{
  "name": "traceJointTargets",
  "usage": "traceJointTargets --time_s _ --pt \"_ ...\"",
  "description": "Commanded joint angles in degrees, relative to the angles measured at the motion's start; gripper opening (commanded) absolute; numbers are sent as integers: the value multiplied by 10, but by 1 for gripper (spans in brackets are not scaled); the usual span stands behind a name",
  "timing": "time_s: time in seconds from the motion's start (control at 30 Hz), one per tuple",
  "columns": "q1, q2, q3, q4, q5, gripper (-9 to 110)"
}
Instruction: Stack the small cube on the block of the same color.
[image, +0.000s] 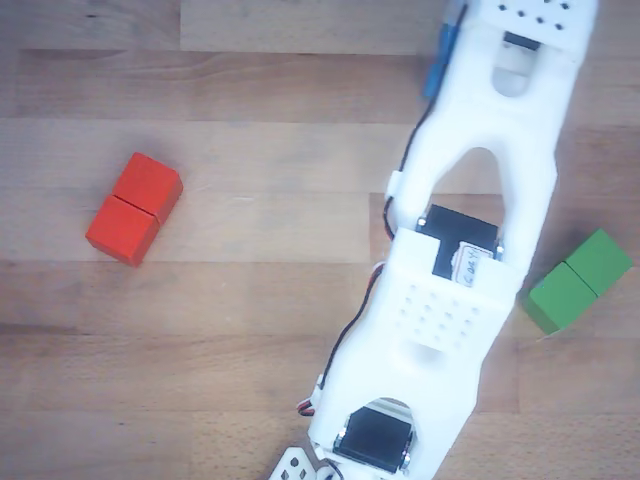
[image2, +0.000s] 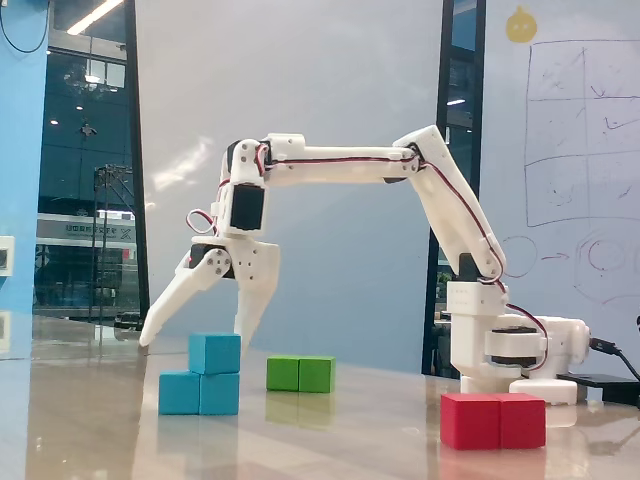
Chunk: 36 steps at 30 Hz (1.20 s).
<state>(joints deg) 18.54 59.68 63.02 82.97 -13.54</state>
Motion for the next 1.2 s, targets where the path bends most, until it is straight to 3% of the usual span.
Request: traceJointTargets --time_s 0.0,0.5,0.73,1.0,1.17 --pt "54 25 -42 -10 -3 41" --pt "136 151 16 -7 8 41" --pt "59 391 277 -40 9 26" --pt "-91 693 616 -178 9 2" --pt "-151 867 803 -231 4 0"
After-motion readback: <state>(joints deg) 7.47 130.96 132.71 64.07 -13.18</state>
